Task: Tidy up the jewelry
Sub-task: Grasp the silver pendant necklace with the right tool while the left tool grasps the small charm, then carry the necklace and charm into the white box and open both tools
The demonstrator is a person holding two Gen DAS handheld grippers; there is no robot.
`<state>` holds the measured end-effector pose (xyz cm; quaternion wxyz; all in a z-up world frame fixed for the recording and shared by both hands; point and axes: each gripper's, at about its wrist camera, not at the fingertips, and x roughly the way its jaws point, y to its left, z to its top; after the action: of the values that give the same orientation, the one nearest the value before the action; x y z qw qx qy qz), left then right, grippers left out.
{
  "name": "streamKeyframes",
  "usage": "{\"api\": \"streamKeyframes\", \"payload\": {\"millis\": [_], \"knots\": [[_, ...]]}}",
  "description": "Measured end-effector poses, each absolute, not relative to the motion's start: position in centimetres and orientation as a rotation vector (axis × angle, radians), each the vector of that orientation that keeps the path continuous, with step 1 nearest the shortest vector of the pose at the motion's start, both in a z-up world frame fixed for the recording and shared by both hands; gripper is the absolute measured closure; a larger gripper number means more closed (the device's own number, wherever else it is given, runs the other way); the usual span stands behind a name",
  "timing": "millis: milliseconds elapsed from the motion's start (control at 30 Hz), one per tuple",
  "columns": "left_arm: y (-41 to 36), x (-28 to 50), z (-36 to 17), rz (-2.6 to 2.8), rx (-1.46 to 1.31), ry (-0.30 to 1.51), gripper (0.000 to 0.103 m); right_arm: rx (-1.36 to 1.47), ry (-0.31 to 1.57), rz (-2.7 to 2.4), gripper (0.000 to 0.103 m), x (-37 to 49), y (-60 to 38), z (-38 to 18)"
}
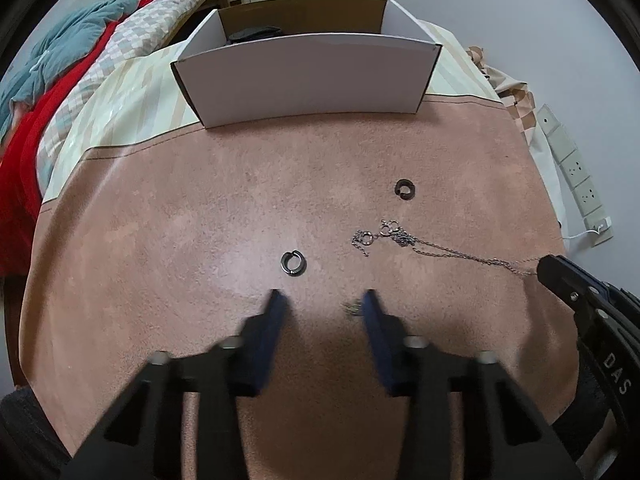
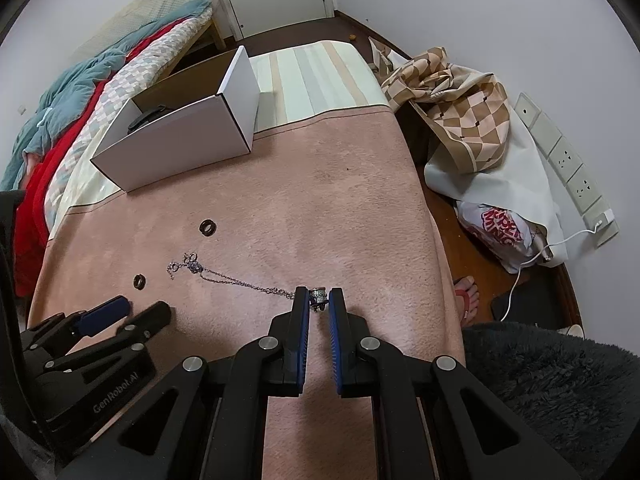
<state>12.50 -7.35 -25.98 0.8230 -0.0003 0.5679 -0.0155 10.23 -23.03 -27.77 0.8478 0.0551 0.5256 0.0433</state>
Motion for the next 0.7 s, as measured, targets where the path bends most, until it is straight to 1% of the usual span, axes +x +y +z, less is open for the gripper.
{"api": "streamKeyframes", "payload": {"millis": [33, 133, 400, 600, 700], "knots": [[-7.3, 12.4, -26.0, -0.04, -0.008, 1.211, 0.087, 0.115, 1.106, 0.091, 0.093, 10.2, -23.0, -27.7], [-7.1, 12.0, -25.9, -0.058, -0.019, 1.218, 0.097, 0.115, 1.101, 0.091, 0.093, 10.2, -23.0, -27.6], [-7.4, 11.4, -25.5, -0.082, -0.029, 1.211, 0.097, 0.132, 1.074, 0.096, 0.093, 10.0, -23.1, -26.4], [-7.0, 11.2, -23.5, -0.093, -0.047, 1.178, 0.097, 0.15, 1.044, 0.134, 0.093, 10.1, -22.7, -24.1], [-6.3, 11.5, -21.7, -0.096, -0.066, 1.155, 0.097, 0.153, 1.016, 0.163, 0.093, 10.5, -22.2, -22.0]]}}
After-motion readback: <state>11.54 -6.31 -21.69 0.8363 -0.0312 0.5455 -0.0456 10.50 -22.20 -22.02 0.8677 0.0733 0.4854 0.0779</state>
